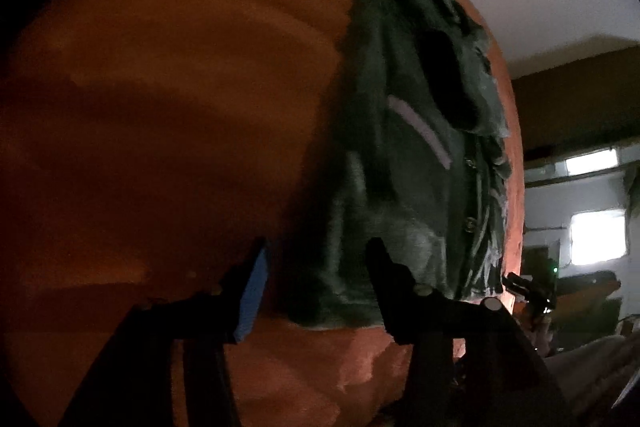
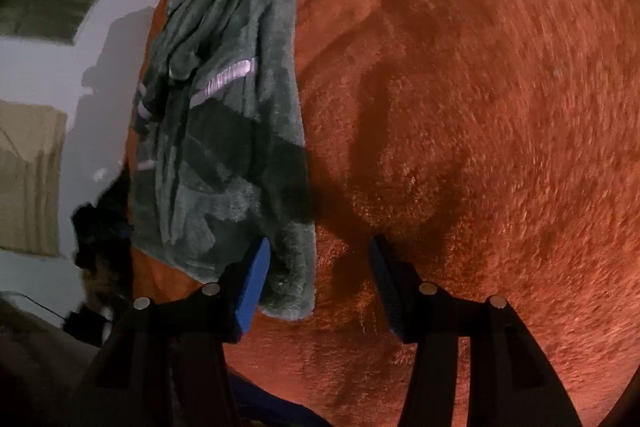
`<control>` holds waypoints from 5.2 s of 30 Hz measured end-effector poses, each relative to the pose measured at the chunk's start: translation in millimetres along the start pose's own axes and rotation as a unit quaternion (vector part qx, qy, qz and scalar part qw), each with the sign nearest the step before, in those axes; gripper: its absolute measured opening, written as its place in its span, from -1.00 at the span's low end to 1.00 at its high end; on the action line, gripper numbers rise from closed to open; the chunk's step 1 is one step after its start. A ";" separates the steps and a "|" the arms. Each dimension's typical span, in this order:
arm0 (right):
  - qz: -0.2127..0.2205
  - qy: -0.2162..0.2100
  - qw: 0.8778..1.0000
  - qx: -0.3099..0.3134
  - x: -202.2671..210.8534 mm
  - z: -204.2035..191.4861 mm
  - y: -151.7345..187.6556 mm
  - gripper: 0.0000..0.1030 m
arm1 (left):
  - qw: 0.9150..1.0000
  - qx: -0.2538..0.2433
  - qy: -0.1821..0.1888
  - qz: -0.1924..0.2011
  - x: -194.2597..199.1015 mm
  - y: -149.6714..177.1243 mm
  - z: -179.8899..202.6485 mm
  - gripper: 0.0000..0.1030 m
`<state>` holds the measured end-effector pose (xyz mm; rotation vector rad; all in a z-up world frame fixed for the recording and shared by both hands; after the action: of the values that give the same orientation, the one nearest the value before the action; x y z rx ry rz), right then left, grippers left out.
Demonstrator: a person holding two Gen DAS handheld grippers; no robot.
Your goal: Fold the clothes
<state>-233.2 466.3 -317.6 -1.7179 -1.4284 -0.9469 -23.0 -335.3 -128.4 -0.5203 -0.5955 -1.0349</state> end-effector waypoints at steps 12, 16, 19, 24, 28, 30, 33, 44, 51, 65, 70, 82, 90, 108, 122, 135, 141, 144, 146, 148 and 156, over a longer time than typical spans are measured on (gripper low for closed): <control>-0.025 -0.072 0.997 -0.005 -14.2 -1.7 2.6 -0.01 | 0.996 0.021 0.060 -0.060 -30.4 28.0 -3.6 0.04; -0.026 -0.097 0.995 -0.022 -12.8 2.9 2.4 0.03 | 0.993 0.039 0.094 -0.054 -31.0 29.7 -2.1 0.04; -0.025 -0.133 0.990 -0.045 -9.3 4.3 0.4 0.05 | 0.992 0.039 0.109 -0.054 -35.3 30.9 5.7 0.04; -0.039 -0.187 0.980 -0.059 -13.5 -5.4 3.3 0.05 | 0.990 0.026 0.127 -0.057 -47.4 34.1 20.7 -0.41; -0.056 -0.197 0.977 -0.051 -21.5 -15.3 6.3 0.02 | 0.991 0.010 0.123 -0.053 -54.2 37.1 31.0 -0.70; -0.058 -0.188 0.979 -0.045 -22.8 -15.9 6.7 -0.21 | 0.992 0.009 0.116 -0.054 -57.1 38.2 32.7 -0.69; -0.064 -0.170 0.983 -0.036 -23.3 -11.5 7.1 -0.33 | 0.990 0.053 0.105 -0.073 -61.2 38.0 23.0 -0.30; -0.096 -0.156 0.983 -0.033 -27.7 4.0 11.8 0.03 | 0.986 0.100 0.104 -0.084 -48.7 28.7 -9.9 -0.17; -0.085 -0.157 0.982 -0.054 -32.5 3.7 13.3 -0.75 | 0.990 0.084 0.111 -0.011 -34.1 20.9 0.7 -0.80; -0.119 -0.173 0.976 -0.061 -36.5 6.0 14.9 -0.30 | 0.987 0.087 0.125 -0.046 -56.5 28.2 4.6 -0.55; -0.108 -0.196 0.971 -0.079 -27.4 -7.8 13.6 -0.78 | 0.983 0.066 0.169 0.001 -32.4 13.1 38.5 -0.81; -0.025 -0.268 0.962 -0.041 75.8 -103.8 -118.6 -0.79 | 0.968 0.047 0.235 0.077 -11.8 -132.7 182.3 -0.80; 0.019 -0.242 0.969 -0.036 124.2 -149.8 -228.3 -0.79 | 0.971 0.055 0.209 0.099 -13.0 -223.4 237.9 -0.80; 0.074 -0.190 0.964 -0.170 112.1 -130.9 -442.1 -0.79 | 0.977 0.126 0.109 0.134 -85.4 -424.6 236.0 -0.80; -0.062 -0.068 0.959 -0.269 -50.7 -84.5 -547.2 -0.23 | 0.977 0.209 0.035 -0.020 -226.4 -509.4 144.1 -0.67; -0.023 -0.034 0.986 -0.159 34.3 -127.3 -518.9 0.24 | 0.986 0.128 -0.005 -0.106 -214.6 -512.0 165.8 -0.53; -0.034 -0.102 0.983 -0.151 -0.7 -181.0 -480.5 0.24 | 0.884 0.448 0.133 0.022 -202.7 -515.5 115.7 -0.22; -0.043 -0.123 0.984 -0.124 -33.9 -215.8 -481.1 0.24 | 0.842 0.499 0.165 0.122 -180.5 -514.5 103.0 -0.12; -0.045 -0.121 0.986 -0.102 -54.7 -234.7 -486.7 0.21 | 0.845 0.483 0.169 0.152 -168.0 -514.2 107.5 -0.11; -0.033 -0.072 0.995 -0.067 -72.2 -245.2 -502.7 0.00 | 0.885 0.412 0.145 0.164 -159.5 -512.2 130.2 -0.10; 0.005 0.027 0.999 0.034 -63.0 -274.6 -541.7 0.03 | 0.997 0.038 -0.038 -0.056 -265.2 -472.7 240.9 -0.08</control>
<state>-802.9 277.8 -205.5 -1.6356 -1.4001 -0.9230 -600.0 -208.6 -75.7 -0.4646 -0.7360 -1.0976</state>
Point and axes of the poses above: each gripper's, at about its wrist camera, not at the fingertips, and x roughly against the way its jaws point, z to its right, y to its underside, the point moved 6 cm from there along -x, roughly the way its jaws point, and after that the axes turned 12 degrees about y, right-handed, at the moved point
